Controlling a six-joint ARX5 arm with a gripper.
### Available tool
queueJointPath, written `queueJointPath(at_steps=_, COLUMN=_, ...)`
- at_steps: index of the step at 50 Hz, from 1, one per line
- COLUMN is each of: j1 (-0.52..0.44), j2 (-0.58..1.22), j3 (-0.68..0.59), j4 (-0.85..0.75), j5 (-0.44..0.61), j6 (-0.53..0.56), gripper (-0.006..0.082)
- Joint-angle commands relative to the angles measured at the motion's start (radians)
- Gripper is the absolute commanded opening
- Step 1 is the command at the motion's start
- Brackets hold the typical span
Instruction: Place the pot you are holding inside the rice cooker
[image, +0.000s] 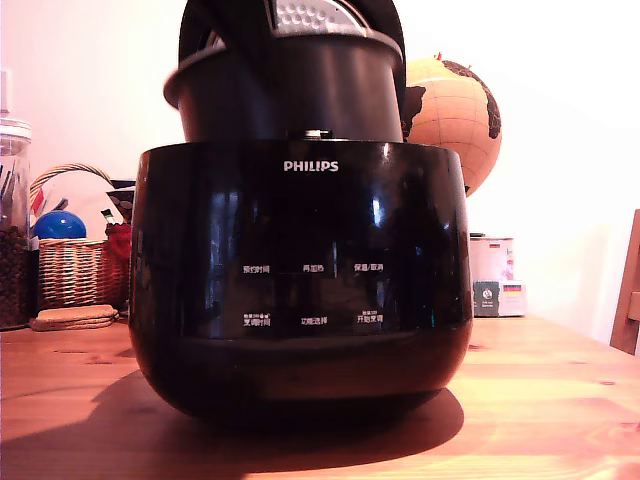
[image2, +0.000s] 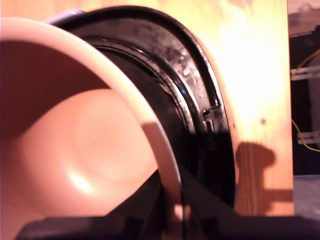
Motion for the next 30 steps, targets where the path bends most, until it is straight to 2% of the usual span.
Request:
queueJointPath(at_steps=1, j1=0.000, j2=0.003, j3=0.029, j4=0.003, j5=0.004, j6=0.005, gripper=-0.0022)
queueJointPath(at_steps=30, j1=0.003, j2=0.074, j3=0.029, j4=0.014, j5=0.019, j6=0.004, gripper=-0.0022)
